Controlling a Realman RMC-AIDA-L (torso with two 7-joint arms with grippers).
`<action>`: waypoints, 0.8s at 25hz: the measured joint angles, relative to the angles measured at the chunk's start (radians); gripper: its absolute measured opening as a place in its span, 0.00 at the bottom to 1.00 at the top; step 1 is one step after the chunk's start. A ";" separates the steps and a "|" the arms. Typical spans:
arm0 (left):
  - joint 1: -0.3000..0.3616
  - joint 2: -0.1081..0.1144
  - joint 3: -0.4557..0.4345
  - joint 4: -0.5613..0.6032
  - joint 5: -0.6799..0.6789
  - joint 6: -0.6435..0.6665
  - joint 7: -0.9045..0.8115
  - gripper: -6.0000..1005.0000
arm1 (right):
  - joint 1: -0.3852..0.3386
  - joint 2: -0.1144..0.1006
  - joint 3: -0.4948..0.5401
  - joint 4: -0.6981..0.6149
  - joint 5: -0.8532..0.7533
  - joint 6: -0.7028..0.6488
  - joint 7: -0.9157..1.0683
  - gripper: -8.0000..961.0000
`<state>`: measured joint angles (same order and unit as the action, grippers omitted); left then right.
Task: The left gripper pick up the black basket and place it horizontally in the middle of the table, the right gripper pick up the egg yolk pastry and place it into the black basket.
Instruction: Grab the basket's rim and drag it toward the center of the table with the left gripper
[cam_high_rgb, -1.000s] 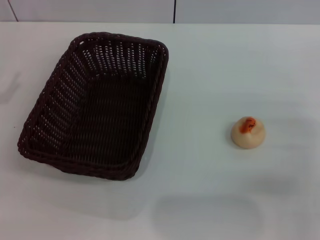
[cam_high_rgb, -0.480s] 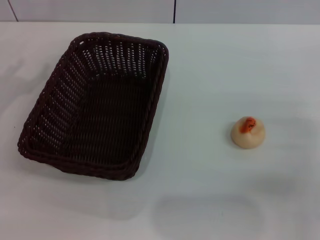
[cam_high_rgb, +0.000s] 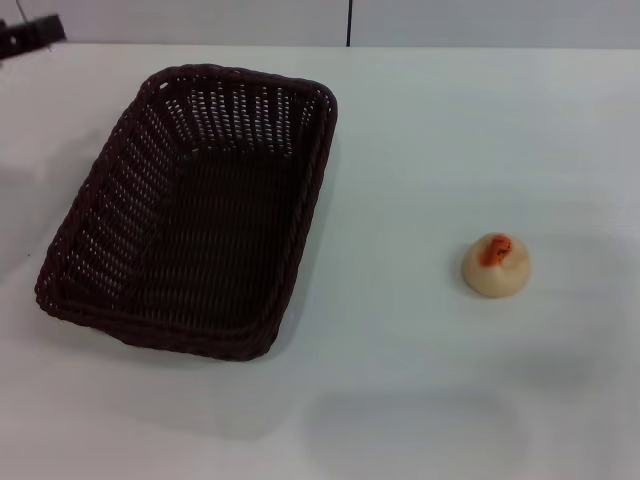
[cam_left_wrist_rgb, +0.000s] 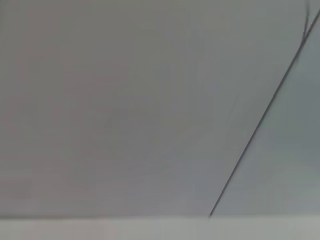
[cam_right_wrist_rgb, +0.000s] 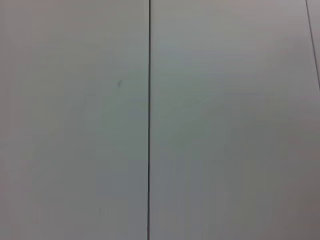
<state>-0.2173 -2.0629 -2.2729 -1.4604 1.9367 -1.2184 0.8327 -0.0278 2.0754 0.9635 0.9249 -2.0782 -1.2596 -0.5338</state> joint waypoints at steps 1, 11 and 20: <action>0.000 0.000 0.044 -0.036 0.066 0.018 -0.048 0.84 | 0.000 0.000 0.001 0.000 0.000 0.000 0.000 0.72; -0.043 -0.002 0.320 -0.150 0.502 0.080 -0.314 0.83 | 0.003 0.000 0.004 0.000 0.000 0.000 0.000 0.72; -0.069 -0.002 0.385 -0.141 0.587 0.051 -0.370 0.82 | 0.003 0.000 0.005 0.000 0.001 0.000 0.000 0.72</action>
<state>-0.2859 -2.0647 -1.8875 -1.6014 2.5232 -1.1673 0.4630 -0.0246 2.0754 0.9684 0.9249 -2.0777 -1.2593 -0.5338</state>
